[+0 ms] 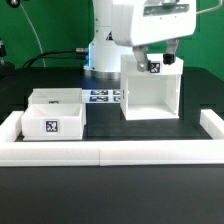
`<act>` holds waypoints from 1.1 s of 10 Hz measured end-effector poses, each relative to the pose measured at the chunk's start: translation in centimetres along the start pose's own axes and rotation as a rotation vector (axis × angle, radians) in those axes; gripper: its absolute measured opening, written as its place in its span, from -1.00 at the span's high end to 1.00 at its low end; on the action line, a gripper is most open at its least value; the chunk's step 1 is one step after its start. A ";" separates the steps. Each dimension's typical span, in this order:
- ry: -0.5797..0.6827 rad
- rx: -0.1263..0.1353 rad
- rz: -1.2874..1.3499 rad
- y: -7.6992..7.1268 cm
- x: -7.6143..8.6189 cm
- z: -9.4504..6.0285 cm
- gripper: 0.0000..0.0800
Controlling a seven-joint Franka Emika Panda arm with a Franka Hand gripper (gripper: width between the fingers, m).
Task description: Assemble drawer
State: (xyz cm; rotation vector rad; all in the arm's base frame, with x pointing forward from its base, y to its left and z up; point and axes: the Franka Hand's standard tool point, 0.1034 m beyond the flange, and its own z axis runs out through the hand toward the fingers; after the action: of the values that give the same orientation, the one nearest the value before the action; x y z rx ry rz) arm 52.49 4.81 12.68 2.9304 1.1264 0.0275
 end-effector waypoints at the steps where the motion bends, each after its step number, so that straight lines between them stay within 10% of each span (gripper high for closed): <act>1: -0.008 0.000 0.125 -1.5 -0.8 -0.4 -0.62; 3: -0.015 -0.005 0.278 -4.9 -1.4 -1.3 -0.62; 11: 0.029 -0.009 0.516 -6.3 -3.2 -1.9 -0.62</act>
Offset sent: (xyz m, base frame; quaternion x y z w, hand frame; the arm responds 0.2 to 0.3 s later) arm -0.0473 0.0277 0.0080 0.0196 0.0005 0.0972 0.9951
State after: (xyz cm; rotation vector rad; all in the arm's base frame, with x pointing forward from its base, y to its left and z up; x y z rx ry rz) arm 45.88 7.32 14.43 3.1264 0.3425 0.0753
